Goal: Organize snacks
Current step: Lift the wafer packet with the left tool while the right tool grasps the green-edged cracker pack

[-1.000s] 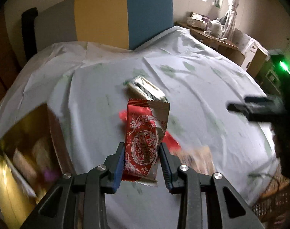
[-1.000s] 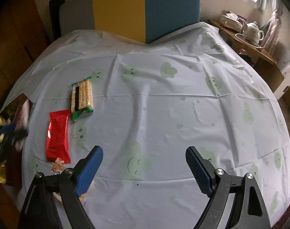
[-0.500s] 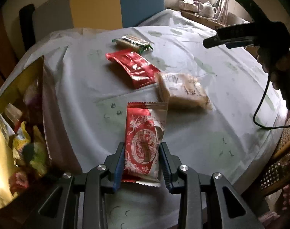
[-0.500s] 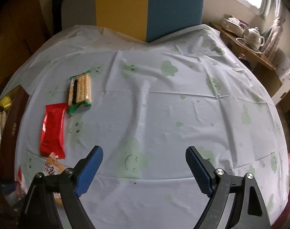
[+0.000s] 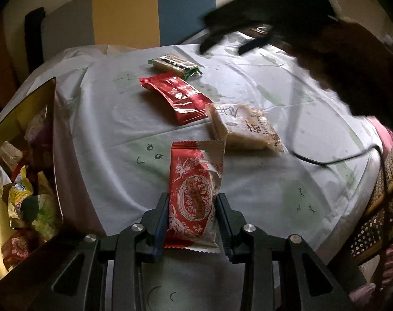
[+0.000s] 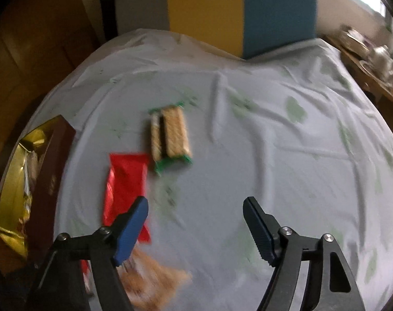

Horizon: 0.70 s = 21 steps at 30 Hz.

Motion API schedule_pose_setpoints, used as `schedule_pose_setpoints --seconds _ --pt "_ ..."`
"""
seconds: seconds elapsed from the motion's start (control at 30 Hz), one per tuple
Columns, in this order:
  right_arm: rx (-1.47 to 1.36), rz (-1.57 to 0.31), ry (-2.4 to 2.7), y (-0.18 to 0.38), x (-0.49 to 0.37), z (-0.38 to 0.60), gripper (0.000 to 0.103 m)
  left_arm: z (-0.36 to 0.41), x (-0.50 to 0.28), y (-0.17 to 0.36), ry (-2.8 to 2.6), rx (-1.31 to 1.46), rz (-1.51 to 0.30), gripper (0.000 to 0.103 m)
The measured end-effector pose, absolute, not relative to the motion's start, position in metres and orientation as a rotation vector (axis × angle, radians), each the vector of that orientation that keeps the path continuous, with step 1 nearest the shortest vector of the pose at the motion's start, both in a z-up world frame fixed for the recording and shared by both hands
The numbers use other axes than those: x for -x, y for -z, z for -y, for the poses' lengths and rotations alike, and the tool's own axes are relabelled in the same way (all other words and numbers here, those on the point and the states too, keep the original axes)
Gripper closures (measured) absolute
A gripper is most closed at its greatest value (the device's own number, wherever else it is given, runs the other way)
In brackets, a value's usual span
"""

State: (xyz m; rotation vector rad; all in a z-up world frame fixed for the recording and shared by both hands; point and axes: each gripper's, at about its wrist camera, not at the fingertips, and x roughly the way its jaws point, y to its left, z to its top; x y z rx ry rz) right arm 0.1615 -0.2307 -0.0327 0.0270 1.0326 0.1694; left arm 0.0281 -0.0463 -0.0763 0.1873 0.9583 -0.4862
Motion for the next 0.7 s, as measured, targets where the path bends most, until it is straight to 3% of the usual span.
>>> schedule_pose_setpoints --seconds 0.4,0.47,0.5,0.7 --pt "0.089 -1.118 -0.158 0.071 -0.264 0.172 0.027 0.044 -0.029 0.078 0.512 -0.178 -0.948 0.067" --pt "0.097 -1.154 -0.161 0.08 -0.267 0.173 0.052 0.043 -0.029 0.078 0.513 -0.176 -0.948 0.067" --pt "0.103 -1.161 -0.165 0.083 -0.266 0.174 0.055 0.043 -0.029 0.078 0.513 -0.174 -0.948 0.067" --pt "0.095 -1.138 -0.113 0.069 -0.237 0.21 0.055 0.043 -0.028 0.077 0.506 -0.171 -0.948 0.067"
